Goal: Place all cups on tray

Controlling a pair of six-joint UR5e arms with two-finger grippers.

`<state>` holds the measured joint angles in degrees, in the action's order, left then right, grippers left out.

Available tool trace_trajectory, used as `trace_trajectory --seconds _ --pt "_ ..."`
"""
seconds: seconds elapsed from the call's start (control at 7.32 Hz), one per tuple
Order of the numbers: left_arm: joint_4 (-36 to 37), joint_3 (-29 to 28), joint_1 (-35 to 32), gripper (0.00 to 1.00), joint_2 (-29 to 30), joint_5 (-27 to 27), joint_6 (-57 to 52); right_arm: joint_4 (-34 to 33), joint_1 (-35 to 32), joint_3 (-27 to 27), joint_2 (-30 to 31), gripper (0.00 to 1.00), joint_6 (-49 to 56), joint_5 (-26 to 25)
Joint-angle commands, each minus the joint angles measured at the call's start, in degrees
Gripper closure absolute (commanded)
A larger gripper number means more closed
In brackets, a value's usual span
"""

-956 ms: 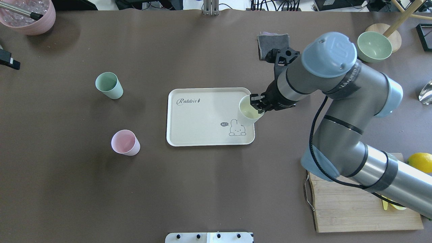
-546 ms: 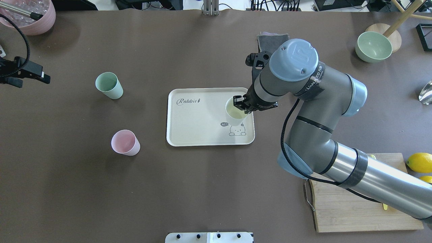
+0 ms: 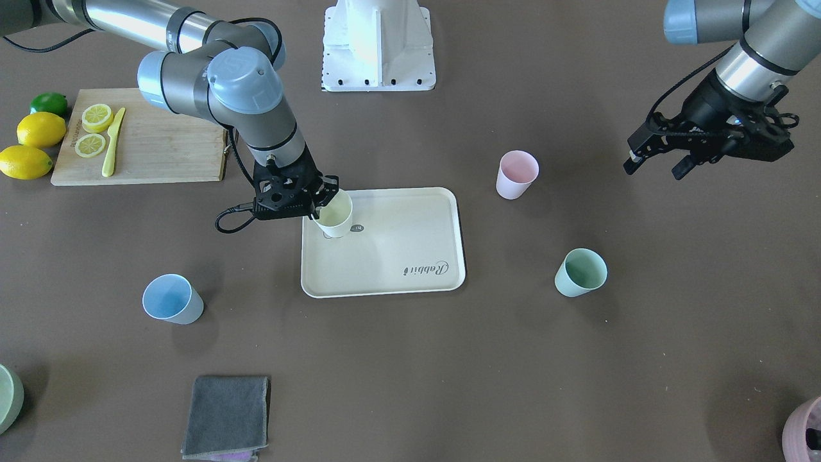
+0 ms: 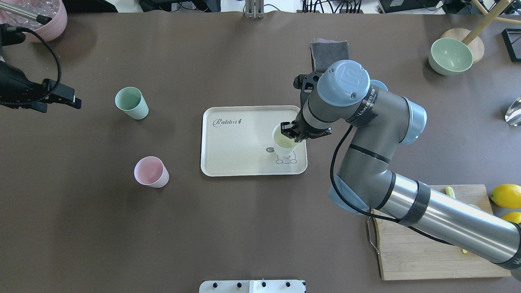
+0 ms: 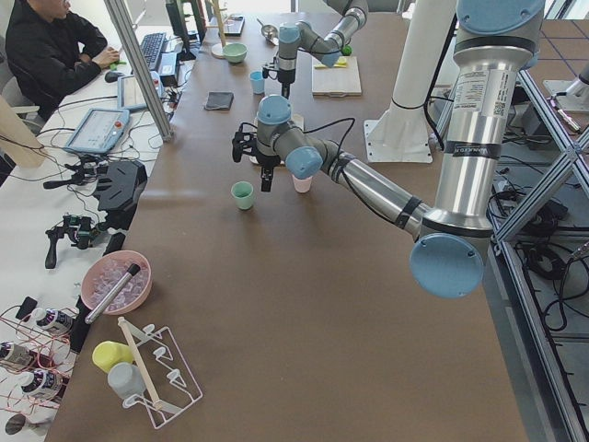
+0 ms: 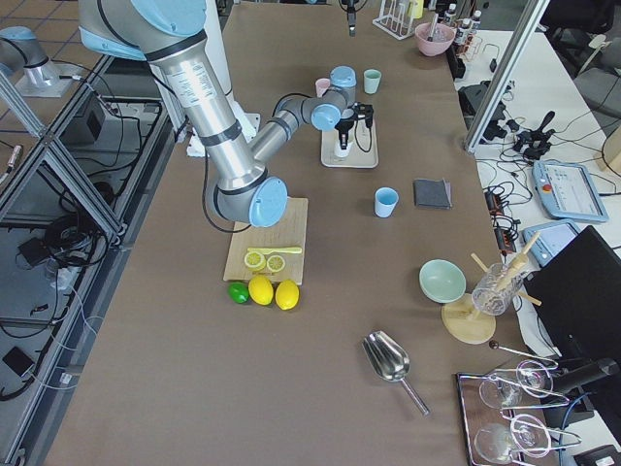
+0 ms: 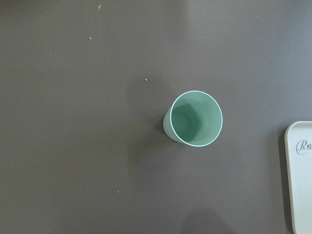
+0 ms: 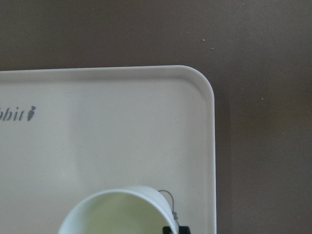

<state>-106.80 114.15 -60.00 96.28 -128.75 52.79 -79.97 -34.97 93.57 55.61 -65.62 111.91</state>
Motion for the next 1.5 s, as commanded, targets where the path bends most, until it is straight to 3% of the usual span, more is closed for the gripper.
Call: trace_trajectory --seconds 0.0,0.14,0.27,0.55,0.68,1.23,1.37 --pt "0.0 0.1 0.2 0.02 0.7 0.3 0.1 1.6 0.2 -1.3 0.0 1.00 0.0 0.1" --pt "0.0 -0.1 0.1 0.02 1.1 0.3 0.1 1.6 0.2 -1.3 -0.1 0.87 0.0 0.1" --pt "0.0 -0.1 0.2 0.02 1.0 0.3 0.1 1.6 0.3 -1.2 -0.1 0.01 0.0 0.1" --pt "-0.2 0.3 4.3 0.02 1.2 1.7 4.3 1.6 -0.4 -0.1 -0.2 0.00 0.0 0.4" --pt "-0.2 1.8 8.9 0.02 1.5 6.6 7.8 1.3 -1.4 1.3 -0.2 0.00 0.0 1.3" --pt "-2.5 2.0 21.6 0.03 1.2 16.8 15.7 0.6 -9.7 3.6 0.5 0.00 0.5 10.8" --pt "-2.8 2.0 24.5 0.12 1.2 19.9 16.6 0.6 -11.2 3.6 0.7 0.00 0.8 11.9"
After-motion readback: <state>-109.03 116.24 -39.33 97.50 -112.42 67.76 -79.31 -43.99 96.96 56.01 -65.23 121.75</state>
